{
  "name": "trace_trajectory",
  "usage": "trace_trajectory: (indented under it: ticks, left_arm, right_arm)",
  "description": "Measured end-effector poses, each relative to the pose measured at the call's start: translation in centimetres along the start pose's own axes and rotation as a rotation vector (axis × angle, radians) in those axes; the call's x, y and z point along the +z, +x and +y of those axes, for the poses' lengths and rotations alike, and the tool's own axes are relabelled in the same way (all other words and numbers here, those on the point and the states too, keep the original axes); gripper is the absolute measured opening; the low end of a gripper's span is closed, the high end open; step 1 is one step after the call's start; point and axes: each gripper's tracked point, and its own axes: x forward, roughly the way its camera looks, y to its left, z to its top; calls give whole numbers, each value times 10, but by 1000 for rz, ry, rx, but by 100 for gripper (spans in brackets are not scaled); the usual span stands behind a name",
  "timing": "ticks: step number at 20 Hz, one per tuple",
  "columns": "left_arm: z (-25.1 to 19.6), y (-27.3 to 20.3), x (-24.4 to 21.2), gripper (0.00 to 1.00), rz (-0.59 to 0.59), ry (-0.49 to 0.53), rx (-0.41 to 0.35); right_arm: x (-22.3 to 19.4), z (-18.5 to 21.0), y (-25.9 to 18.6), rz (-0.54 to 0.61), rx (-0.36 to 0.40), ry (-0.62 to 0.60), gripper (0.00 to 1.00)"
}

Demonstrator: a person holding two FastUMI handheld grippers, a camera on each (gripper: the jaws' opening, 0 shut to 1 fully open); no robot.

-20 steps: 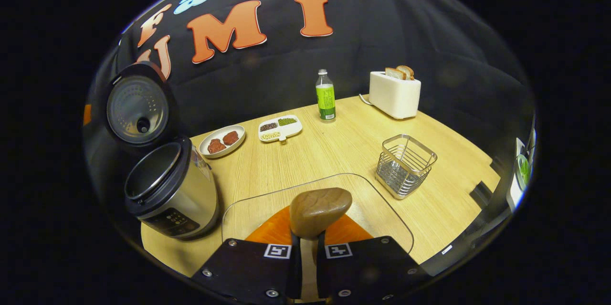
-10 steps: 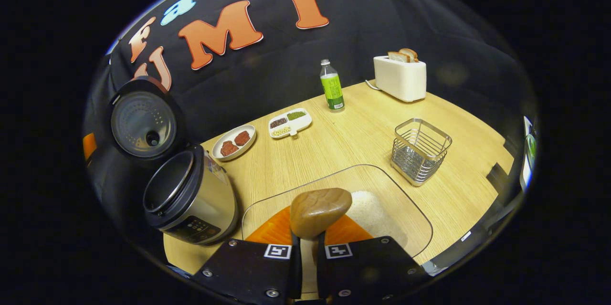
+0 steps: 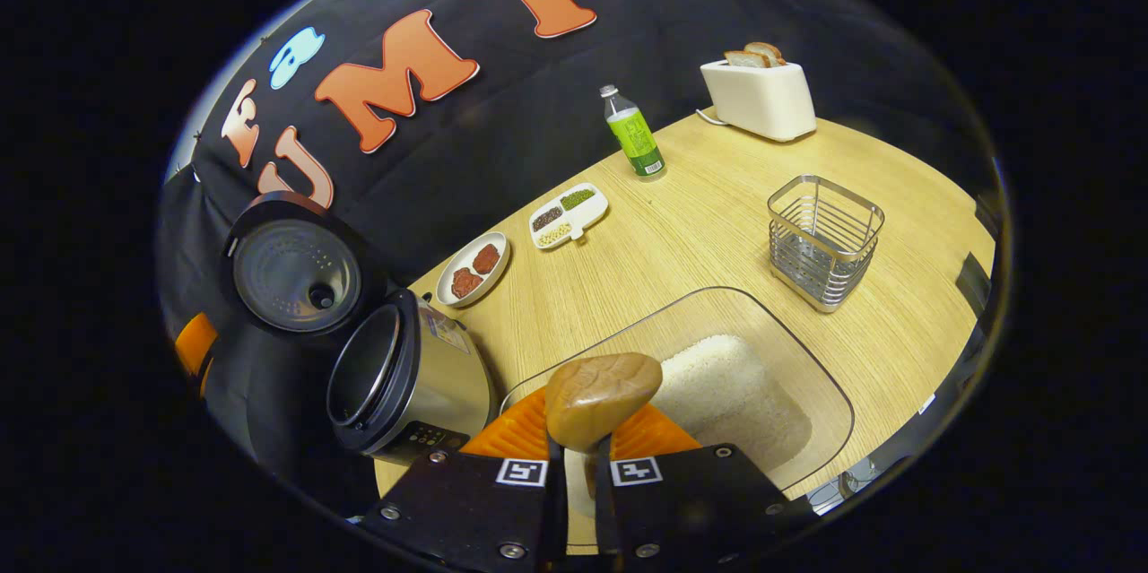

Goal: Close the left gripper, press the button to open the rice cooker; take a wooden spoon from the chopstick holder with the right hand, scoop a spoonful of rice and pour it into the rice cooker, then put the wooden spoon back into the chopstick holder.

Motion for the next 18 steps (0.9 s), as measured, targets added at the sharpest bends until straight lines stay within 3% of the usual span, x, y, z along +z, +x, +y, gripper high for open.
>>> trace_trajectory:
  ticks: [1,2,3,4,5,6,7,10,11,17,18]
  left_arm:
    - [-2,0,1,100,0,0,-2]
    - [-4,-2,2,100,-4,-1,0]
    - [-5,-4,5,93,-9,-1,2]
    - [-5,-4,7,100,-15,-2,4]
    - [-6,-4,10,94,-21,-3,8]
    - [-7,-5,9,94,-20,-3,9]
    - [-7,-4,10,100,-20,-4,16]
    - [-10,-4,14,100,-20,-18,24]
    - [-11,-4,17,94,-23,-21,27]
    - [-18,-9,28,94,-54,-23,38]
    - [-17,-11,28,100,-58,-25,43]
  right_arm:
    - [2,1,-1,7,18,17,12]
    - [4,-1,-2,18,42,42,12]
    - [5,-3,-3,27,60,60,12]
    - [9,-7,-4,34,74,80,12]
    - [14,-13,-6,31,78,99,11]
    - [21,-17,-7,26,85,111,11]
    - [28,-21,-10,14,95,124,12]
    - [47,-25,-15,10,155,185,11]
    - [51,-27,-18,15,183,218,11]
    - [81,-37,-27,16,288,331,11]
    - [84,-39,-27,26,303,349,11]
